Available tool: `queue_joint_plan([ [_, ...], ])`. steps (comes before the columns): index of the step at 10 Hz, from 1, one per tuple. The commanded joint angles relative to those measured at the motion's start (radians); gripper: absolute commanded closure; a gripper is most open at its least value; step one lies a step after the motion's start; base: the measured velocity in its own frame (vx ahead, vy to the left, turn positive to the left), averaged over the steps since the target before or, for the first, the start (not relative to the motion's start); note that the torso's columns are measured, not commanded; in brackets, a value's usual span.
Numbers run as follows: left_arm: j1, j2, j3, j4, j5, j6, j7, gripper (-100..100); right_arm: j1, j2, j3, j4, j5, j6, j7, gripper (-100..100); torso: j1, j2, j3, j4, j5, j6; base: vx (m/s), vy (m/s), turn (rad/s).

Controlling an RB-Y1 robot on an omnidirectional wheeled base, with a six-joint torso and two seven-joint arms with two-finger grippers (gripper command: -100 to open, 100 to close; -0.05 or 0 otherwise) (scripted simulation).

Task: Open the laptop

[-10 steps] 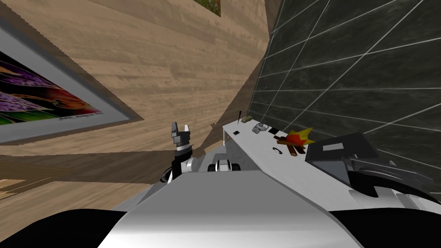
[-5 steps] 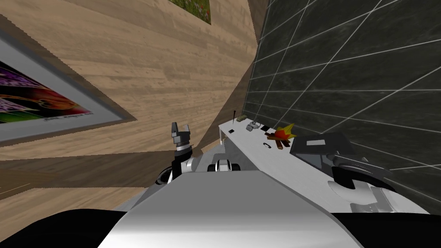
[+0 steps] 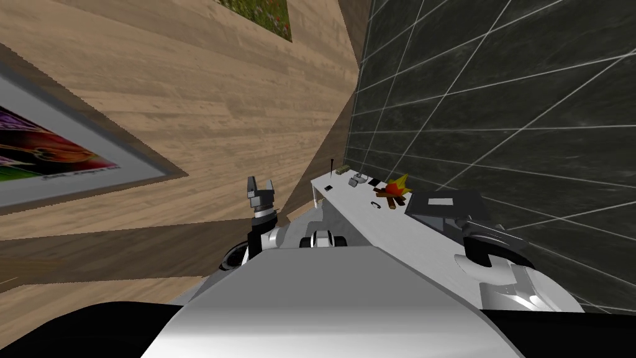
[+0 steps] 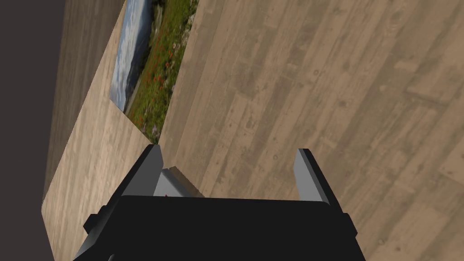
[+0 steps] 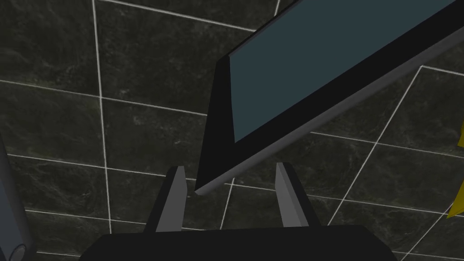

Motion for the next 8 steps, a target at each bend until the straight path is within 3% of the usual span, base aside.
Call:
queue_joint_plan([
  [1, 0.000, 0.000, 0.000, 0.000, 0.000, 0.000, 0.000, 0, -0.033, 0.072, -0.013, 0.022, -0.029, -0.073, -0.013, 100, -0.002, 0.001, 0.001, 0.000, -0.001, -0.002, 0.006, -0.095, -0.128],
  [3, 0.000, 0.000, 0.000, 0.000, 0.000, 0.000, 0.000, 0, -0.044, 0.095, -0.018, 0.028, -0.039, -0.097, -0.018, 100, -0.002, 0.001, 0.001, 0.000, -0.001, -0.004, 0.003, -0.077, -0.073],
  [7, 0.000, 0.000, 0.000, 0.000, 0.000, 0.000, 0.000, 0, -0.089, 0.188, -0.039, 0.055, -0.081, -0.194, -0.037, 100, 0.002, 0.000, 0.000, 0.000, 0.000, -0.007, 0.008, -0.071, -0.112],
  [8, 0.000, 0.000, 0.000, 0.000, 0.000, 0.000, 0.000, 0, -0.066, 0.129, -0.019, 0.038, -0.086, -0.133, -0.065, -100, 0.002, -0.001, 0.000, 0.001, 0.001, -0.007, -0.030, -0.001, 0.056],
])
